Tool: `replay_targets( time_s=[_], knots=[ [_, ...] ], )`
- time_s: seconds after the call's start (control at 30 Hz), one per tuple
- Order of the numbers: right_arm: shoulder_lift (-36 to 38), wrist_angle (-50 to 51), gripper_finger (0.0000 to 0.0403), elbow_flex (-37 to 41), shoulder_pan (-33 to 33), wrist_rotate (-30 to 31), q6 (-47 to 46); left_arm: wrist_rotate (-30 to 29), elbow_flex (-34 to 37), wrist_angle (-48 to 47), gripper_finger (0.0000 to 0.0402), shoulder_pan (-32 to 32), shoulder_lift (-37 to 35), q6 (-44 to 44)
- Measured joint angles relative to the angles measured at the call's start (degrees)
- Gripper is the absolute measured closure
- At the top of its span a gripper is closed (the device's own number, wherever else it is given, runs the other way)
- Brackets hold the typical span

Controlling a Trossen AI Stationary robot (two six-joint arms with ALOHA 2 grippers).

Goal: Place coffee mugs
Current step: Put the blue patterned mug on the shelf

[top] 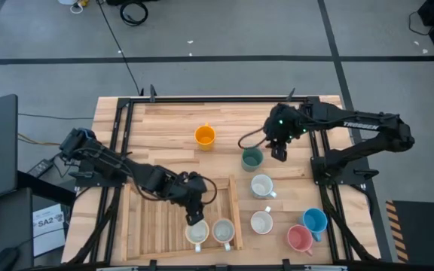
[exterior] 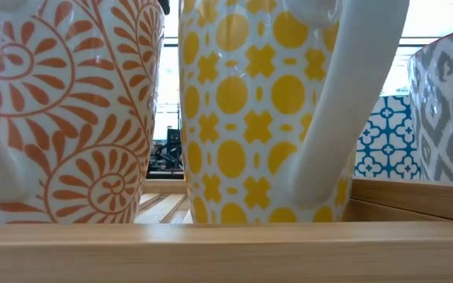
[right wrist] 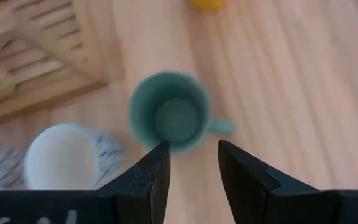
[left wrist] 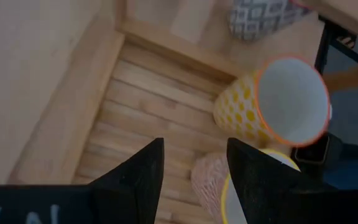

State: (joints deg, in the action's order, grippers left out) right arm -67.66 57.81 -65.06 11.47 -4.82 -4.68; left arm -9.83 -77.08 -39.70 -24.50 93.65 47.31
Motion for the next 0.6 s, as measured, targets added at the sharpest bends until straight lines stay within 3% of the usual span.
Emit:
replay_targets(
  time_s=[0.37,0.6],
  knots=[
    [0.22,3.70,0.0261,2.15,-14.68,0.78,-11.91,-0.01,0.00,0.08,0.0219,3.79,0.00,-2.12],
    [0.22,1.57,0.0261,6.83,-20.40,5.90,-13.81,-0.01,0.00,0.10,0.0219,4.11,0.00,-2.10]
  ],
)
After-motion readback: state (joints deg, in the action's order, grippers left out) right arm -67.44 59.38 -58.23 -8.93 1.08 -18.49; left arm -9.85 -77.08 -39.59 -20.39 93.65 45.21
